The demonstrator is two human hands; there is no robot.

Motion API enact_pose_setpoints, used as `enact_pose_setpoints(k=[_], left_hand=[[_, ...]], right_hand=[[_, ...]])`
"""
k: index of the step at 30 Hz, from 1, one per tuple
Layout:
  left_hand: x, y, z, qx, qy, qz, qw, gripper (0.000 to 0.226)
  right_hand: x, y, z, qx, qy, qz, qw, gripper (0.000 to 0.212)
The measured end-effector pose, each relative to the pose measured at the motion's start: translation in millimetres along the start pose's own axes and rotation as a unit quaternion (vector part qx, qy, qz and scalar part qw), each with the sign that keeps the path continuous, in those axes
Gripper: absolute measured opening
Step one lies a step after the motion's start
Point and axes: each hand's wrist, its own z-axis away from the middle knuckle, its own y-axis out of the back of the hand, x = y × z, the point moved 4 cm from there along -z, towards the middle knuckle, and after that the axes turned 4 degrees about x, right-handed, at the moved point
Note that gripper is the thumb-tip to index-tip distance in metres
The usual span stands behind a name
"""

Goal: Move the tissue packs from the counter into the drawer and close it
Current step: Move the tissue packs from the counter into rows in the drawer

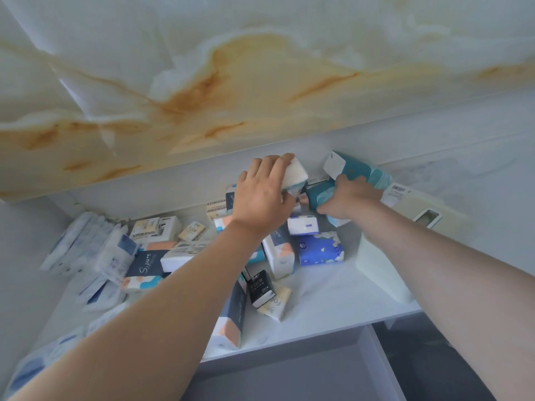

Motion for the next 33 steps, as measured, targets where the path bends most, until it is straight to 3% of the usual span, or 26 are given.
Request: enact_pose_setpoints(k=[5, 9, 12, 18, 23, 28, 33], left_hand=[[-18, 39, 17, -0.01, 0.042, 0.026, 0.999, 0.063], [-27, 84, 43, 0.024, 0.068, 0.047, 0.996, 0.063], [-34, 119, 73, 0.046, 0.086, 0.067, 0.993, 0.061], [-66, 173, 155, 0.014, 0.143, 0.082, 0.986, 0.056], [-88, 210, 229, -0.015, 0.182, 0.139, 0.973, 0.055], [-104, 232, 278, -0.021, 0.216, 0.205, 0.954, 0.048], [-121, 223, 319, -0.079, 0.279, 0.236, 0.928, 0.043]], right_hand=[[-20, 19, 41, 0.073, 0.04, 0.039, 0.996, 0.07], [-47, 46, 87, 0.15, 0.095, 0.076, 0.981, 0.071], [-73, 61, 130, 0.179, 0.164, 0.034, 0.97, 0.072], [-108, 48, 215, 0.082, 0.248, -0.031, 0.965, 0.069], [-134, 50, 262, 0.081, 0.317, -0.017, 0.945, 0.07], [-153, 47, 288, 0.039, 0.327, -0.043, 0.943, 0.061], [-161, -6, 308, -0.037, 0.337, -0.048, 0.94, 0.048]])
